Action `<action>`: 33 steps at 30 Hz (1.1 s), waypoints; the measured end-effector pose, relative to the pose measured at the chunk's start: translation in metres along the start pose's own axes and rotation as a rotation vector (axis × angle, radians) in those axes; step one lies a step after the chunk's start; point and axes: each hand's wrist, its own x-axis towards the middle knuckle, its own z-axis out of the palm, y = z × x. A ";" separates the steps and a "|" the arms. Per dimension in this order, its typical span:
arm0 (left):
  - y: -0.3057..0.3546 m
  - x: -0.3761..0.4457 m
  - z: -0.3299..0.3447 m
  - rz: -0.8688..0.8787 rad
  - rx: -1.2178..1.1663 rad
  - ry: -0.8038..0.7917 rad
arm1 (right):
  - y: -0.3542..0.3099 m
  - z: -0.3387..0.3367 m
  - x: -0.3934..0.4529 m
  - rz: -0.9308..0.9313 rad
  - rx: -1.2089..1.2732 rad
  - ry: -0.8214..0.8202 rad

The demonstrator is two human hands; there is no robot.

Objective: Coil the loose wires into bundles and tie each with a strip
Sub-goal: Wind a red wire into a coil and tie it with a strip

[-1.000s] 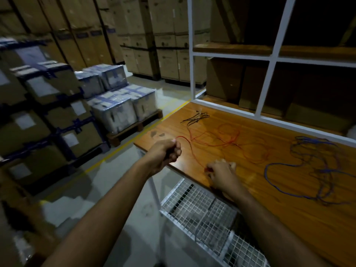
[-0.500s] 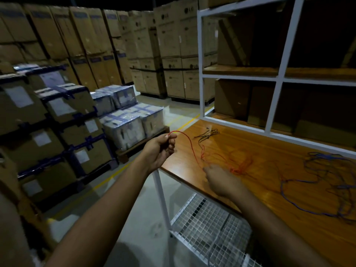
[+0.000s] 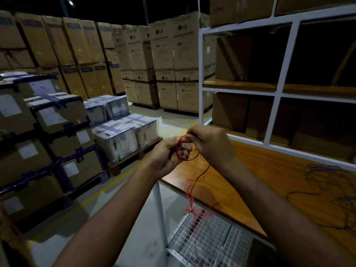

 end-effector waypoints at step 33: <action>0.031 0.003 0.013 0.157 -0.011 0.084 | -0.064 -0.023 -0.022 0.221 -0.006 -0.848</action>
